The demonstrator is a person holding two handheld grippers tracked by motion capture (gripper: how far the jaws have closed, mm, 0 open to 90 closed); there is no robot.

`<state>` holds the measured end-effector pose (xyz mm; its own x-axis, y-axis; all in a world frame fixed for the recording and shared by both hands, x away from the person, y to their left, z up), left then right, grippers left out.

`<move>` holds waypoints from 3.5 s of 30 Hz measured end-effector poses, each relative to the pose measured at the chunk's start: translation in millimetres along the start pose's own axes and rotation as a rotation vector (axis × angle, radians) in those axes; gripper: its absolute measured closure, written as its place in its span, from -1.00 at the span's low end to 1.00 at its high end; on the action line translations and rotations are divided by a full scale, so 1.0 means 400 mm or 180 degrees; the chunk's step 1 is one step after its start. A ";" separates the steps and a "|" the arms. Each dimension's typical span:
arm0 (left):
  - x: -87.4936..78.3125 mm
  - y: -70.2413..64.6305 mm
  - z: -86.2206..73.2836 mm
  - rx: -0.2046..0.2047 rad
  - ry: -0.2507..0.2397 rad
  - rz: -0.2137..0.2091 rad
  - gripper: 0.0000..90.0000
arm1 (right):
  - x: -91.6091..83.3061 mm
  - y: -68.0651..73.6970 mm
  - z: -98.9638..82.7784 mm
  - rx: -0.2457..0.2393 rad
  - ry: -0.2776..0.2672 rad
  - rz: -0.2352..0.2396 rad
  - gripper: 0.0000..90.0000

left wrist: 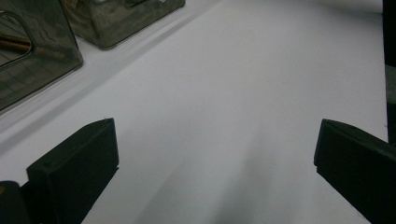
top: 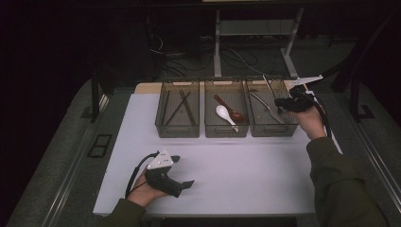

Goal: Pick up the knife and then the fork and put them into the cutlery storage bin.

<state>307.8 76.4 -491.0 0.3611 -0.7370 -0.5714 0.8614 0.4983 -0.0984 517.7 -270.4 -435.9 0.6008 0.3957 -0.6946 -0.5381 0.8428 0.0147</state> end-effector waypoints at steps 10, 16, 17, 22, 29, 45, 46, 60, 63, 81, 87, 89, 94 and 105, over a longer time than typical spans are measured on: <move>0.001 -0.001 0.000 0.0003 -0.0001 0.0002 -1.00 | 0.042 -0.015 -0.048 -0.0100 0.0450 0.0013 0.88; 0.001 -0.002 0.000 0.0008 -0.0001 -0.0004 -1.00 | 0.058 -0.008 -0.066 -0.0114 0.0652 0.0065 0.85; 0.001 -0.002 0.000 0.0009 0.0000 -0.0005 -1.00 | 0.061 -0.007 -0.068 -0.0134 0.0684 0.0050 0.84; 0.001 -0.002 0.000 0.0009 0.0000 -0.0007 -1.00 | 0.062 0.000 -0.062 -0.0106 0.0667 0.0091 0.54; 0.001 -0.002 0.000 0.0009 0.0000 -0.0006 -1.00 | 0.054 0.004 -0.052 0.0040 0.0555 0.0165 0.16; -0.004 0.008 0.000 -0.0014 -0.0007 0.0014 -1.00 | -0.005 -0.004 -0.004 0.0422 -0.0071 0.0153 -0.36; -0.004 0.009 0.000 -0.0013 -0.0002 0.0015 -1.00 | -0.009 -0.001 -0.005 0.0412 -0.0079 0.0162 -0.37; -0.007 0.025 0.000 -0.0048 -0.0016 0.0048 -1.00 | -0.090 0.088 -0.041 0.0169 -0.0400 0.0310 -0.51; -0.006 0.025 -0.001 -0.0056 -0.0019 0.0046 -1.00 | -0.109 0.118 -0.057 0.0096 -0.0467 0.0357 -0.55; -0.011 0.031 -0.008 0.0002 0.0017 0.0071 -1.00 | -0.165 0.258 -0.184 -0.0005 -0.0687 0.0614 -0.57; -0.013 0.028 -0.006 0.0005 0.0002 0.0064 -1.00 | -0.167 0.286 -0.232 -0.0002 -0.0707 0.0654 -0.59; -0.014 0.027 -0.006 0.0003 0.0001 0.0064 -1.00 | -0.168 0.293 -0.247 0.0000 -0.0715 0.0654 -0.59; -0.015 0.026 -0.005 -0.0001 -0.0008 0.0059 -1.00 | -0.172 0.308 -0.284 0.0018 -0.0749 0.0660 -0.59; -0.016 0.023 -0.008 0.0024 0.0020 0.0052 -1.00 | -0.180 0.334 -0.348 0.0029 -0.0778 0.0716 -0.60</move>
<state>312.2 87.2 -490.7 0.3731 -0.7259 -0.5779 0.8581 0.5068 -0.0827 320.3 -237.2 -483.8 0.5920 0.6473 -0.4802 -0.6688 0.7270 0.1554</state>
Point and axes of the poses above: each handheld gripper's, and its own axes: x roughly forward along the jaws, z roughly out of its top, y roughly to its left, the point moved 10 cm from there along x, roughly forward along the jaws, and after that the axes turned 2 degrees about y, right-handed, at the moved point
